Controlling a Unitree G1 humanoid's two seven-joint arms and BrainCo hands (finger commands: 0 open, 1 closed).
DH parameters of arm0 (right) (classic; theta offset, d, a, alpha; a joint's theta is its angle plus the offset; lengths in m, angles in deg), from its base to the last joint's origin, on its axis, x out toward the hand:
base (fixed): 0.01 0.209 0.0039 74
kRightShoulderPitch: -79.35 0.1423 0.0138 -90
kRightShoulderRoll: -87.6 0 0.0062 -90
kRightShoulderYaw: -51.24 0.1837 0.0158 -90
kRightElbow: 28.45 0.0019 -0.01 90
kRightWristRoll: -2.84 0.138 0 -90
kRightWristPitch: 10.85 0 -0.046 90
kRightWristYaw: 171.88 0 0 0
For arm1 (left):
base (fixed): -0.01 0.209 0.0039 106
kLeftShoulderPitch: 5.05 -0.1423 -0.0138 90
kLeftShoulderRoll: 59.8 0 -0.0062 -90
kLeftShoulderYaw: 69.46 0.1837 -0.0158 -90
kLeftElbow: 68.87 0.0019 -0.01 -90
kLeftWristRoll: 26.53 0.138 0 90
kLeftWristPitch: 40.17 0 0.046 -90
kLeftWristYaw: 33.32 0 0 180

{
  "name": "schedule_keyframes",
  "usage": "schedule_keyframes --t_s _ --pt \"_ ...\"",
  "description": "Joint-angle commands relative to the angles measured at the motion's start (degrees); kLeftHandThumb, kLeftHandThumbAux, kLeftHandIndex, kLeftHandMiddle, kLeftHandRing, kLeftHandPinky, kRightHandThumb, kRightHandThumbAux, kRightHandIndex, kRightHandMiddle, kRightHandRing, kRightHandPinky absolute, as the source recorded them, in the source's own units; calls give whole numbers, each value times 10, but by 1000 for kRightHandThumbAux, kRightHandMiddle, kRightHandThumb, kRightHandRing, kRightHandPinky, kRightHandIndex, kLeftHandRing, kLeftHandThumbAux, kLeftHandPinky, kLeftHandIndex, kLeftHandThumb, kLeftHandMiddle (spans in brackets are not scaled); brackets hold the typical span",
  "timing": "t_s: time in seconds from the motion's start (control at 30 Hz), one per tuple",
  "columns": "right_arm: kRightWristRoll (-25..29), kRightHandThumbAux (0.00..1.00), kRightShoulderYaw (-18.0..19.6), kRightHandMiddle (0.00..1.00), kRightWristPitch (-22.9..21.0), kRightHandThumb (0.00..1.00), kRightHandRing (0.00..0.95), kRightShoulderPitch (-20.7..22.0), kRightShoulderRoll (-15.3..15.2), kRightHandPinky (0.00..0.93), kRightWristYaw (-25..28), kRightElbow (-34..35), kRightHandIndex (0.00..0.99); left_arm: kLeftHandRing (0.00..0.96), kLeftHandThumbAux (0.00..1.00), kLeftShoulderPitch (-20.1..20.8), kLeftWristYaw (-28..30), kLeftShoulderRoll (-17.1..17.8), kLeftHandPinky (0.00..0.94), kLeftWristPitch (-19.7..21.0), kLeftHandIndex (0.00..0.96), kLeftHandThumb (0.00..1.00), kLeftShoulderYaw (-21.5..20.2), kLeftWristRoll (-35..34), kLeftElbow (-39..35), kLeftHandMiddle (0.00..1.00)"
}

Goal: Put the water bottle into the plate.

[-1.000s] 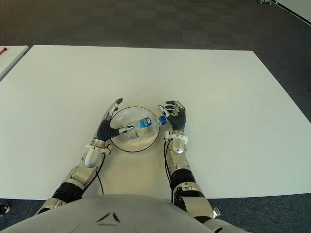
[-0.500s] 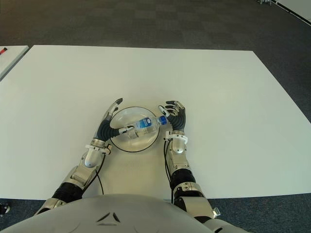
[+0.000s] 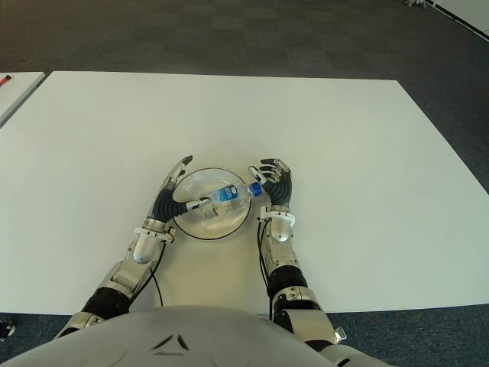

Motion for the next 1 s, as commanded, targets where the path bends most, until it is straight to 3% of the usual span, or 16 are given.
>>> schedule_keyframes --t_s 0.03,0.73,1.0 --pt "5 725 2 416 -16 697 441 -19 9 442 -1 -26 416 64 641 -1 0 -2 41 7 89 0 -4 -8 -2 88" --pt "3 725 1 414 -18 698 442 -17 10 445 -5 -28 416 90 689 -8 -12 -23 96 -22 112 0 -20 -38 -59 113" --pt "5 725 2 411 -15 698 441 -16 12 448 -4 -31 415 98 726 3 -3 -32 117 -53 114 0 -35 -75 -69 118"
